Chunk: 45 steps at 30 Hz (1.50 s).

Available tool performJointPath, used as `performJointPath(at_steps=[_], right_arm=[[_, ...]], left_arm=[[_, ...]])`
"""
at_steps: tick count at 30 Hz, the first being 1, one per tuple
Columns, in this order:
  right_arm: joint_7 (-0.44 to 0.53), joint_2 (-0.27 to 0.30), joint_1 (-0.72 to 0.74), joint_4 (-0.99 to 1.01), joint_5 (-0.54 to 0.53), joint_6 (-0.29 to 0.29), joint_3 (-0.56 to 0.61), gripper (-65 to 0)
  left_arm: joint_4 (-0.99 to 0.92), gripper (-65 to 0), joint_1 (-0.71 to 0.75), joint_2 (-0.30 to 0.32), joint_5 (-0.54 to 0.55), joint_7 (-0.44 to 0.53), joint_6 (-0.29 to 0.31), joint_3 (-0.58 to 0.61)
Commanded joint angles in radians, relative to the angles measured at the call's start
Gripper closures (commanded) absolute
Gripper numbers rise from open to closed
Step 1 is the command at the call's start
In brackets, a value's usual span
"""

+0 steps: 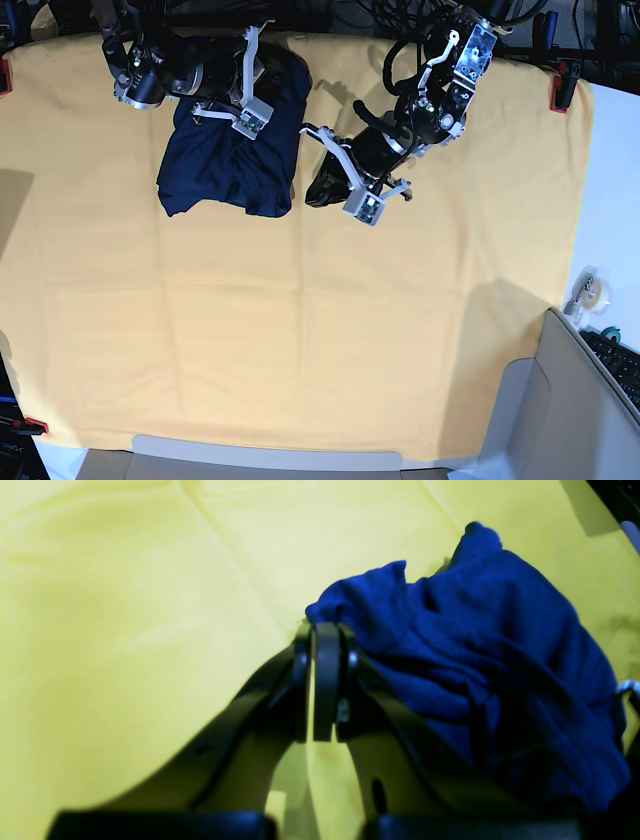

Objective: Fold the T-shirt properly
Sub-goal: 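Push the bundle's side with the right gripper to square it, then press the bundle's edge with the right gripper and shift the left gripper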

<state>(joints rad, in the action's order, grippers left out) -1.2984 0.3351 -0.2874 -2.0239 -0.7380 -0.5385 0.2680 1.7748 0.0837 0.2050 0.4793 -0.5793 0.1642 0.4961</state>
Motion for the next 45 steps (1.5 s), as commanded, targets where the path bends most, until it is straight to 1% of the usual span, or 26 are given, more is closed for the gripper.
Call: performJointPath(at_steps=[1, 3, 5, 10, 13, 16, 21, 25, 27, 30, 32, 35, 36, 38, 39, 40, 41, 44, 45], right_arm=[[0.016, 0.006, 0.009, -0.014, -0.019, -0.005, 0.0, 0.0], [0.016, 0.005, 0.012, -0.014, -0.019, -0.005, -0.002, 0.0], [0.016, 0.005, 0.027, -0.014, -0.019, -0.005, -0.002, -3.0], [0.016, 0.008, 0.067, -0.014, -0.024, -0.009, 0.0, -22.8], [0.012, 0.011, 0.113, -0.014, -0.022, -0.009, 0.021, -30.6], [0.012, 0.025, 0.178, -0.014, -0.021, -0.009, 0.08, -33.2], [0.012, 0.034, 0.293, -0.014, -0.019, -0.01, 0.188, -33.1], [0.016, 0.022, 0.333, -0.014, -0.019, -0.01, 0.193, -33.1], [0.018, 0.009, 0.343, -0.014, -0.016, -0.01, 0.17, -33.1], [0.019, 0.0, 0.317, -0.014, -0.016, -0.01, 0.052, -33.1], [0.038, -0.008, 0.291, -0.014, -0.022, -0.009, -0.042, -33.1], [0.079, -0.012, 0.222, -0.014, -0.025, -0.002, -0.226, -33.0], [0.081, -0.021, 0.195, -0.014, -0.027, -0.001, -0.293, -32.9], [0.076, -0.061, 0.138, -0.014, -0.027, -0.001, -0.419, -31.7], [0.076, -0.077, 0.115, -0.014, -0.024, -0.001, -0.462, -29.0], [0.076, -0.092, 0.098, -0.014, -0.021, -0.002, -0.491, -24.7], [0.076, -0.098, 0.089, -0.014, -0.018, -0.002, -0.496, -20.0], [0.076, -0.109, 0.072, -0.013, -0.018, -0.002, -0.49, -2.6], [0.076, -0.118, 0.07, -0.013, -0.018, -0.002, -0.48, 0.0]], left_arm=[[0.02, -0.1, -0.011, -0.003, 0.008, 0.025, 0.007, -0.004], [0.02, -0.1, -0.012, -0.003, 0.008, 0.025, 0.007, -0.006], [0.02, -0.1, -0.012, -0.003, 0.008, 0.025, 0.007, -0.006], [0.02, -0.1, -0.012, -0.003, 0.008, 0.026, 0.007, -0.006], [0.02, -0.1, -0.012, -0.003, 0.008, 0.028, 0.007, -0.006], [0.02, -0.1, -0.012, -0.003, 0.008, 0.029, 0.005, -0.006], [0.02, -0.1, -0.012, -0.003, 0.008, 0.029, 0.004, -0.006], [0.02, -0.1, -0.012, -0.003, 0.008, 0.029, 0.004, -0.006], [0.02, -0.1, -0.012, -0.003, 0.008, 0.029, 0.004, -0.006], [0.02, -0.1, -0.012, -0.003, 0.005, 0.029, 0.004, -0.014], [0.02, -0.1, -0.009, -0.003, 0.005, 0.029, 0.004, -0.049], [0.02, -0.1, -0.008, -0.003, 0.008, 0.029, 0.004, -0.099], [0.02, -0.1, -0.006, -0.003, 0.008, 0.029, 0.004, -0.113], [0.02, -0.1, -0.006, -0.003, 0.008, 0.028, 0.004, -0.13], [0.02, -0.1, -0.006, -0.003, 0.008, 0.028, 0.004, -0.133], [0.02, -0.1, -0.005, -0.003, 0.008, 0.026, 0.004, -0.141], [0.02, -0.1, -0.005, -0.003, 0.008, 0.026, 0.004, -0.147], [0.02, -0.1, -0.003, -0.003, 0.008, 0.026, 0.004, -0.175], [0.02, -0.1, -0.003, -0.003, 0.008, 0.026, 0.004, -0.182]])
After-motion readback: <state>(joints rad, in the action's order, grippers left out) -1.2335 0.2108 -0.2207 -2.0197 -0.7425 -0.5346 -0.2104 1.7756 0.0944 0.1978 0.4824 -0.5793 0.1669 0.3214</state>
